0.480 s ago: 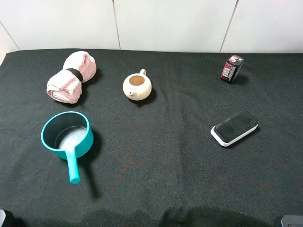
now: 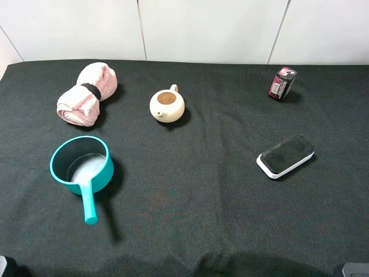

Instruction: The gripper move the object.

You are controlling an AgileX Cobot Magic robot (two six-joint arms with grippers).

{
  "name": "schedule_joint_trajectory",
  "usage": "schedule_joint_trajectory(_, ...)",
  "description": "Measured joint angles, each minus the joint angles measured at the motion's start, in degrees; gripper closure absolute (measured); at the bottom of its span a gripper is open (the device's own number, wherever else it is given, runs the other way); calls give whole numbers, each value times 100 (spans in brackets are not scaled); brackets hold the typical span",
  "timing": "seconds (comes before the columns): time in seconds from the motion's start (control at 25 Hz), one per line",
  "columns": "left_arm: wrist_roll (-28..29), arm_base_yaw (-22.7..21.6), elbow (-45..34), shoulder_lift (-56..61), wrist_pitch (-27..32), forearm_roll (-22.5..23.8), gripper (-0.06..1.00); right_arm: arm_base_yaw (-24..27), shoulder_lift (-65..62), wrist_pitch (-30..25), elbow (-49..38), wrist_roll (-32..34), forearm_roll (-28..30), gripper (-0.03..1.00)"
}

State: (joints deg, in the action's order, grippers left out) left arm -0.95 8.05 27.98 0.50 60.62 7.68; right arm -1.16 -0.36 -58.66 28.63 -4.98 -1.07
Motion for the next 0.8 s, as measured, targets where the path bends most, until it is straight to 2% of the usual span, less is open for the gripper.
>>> schedule_joint_trajectory(0.8, 0, 0, 0, 0, 0, 0, 12, 0, 0, 0, 0, 0, -22, 27)
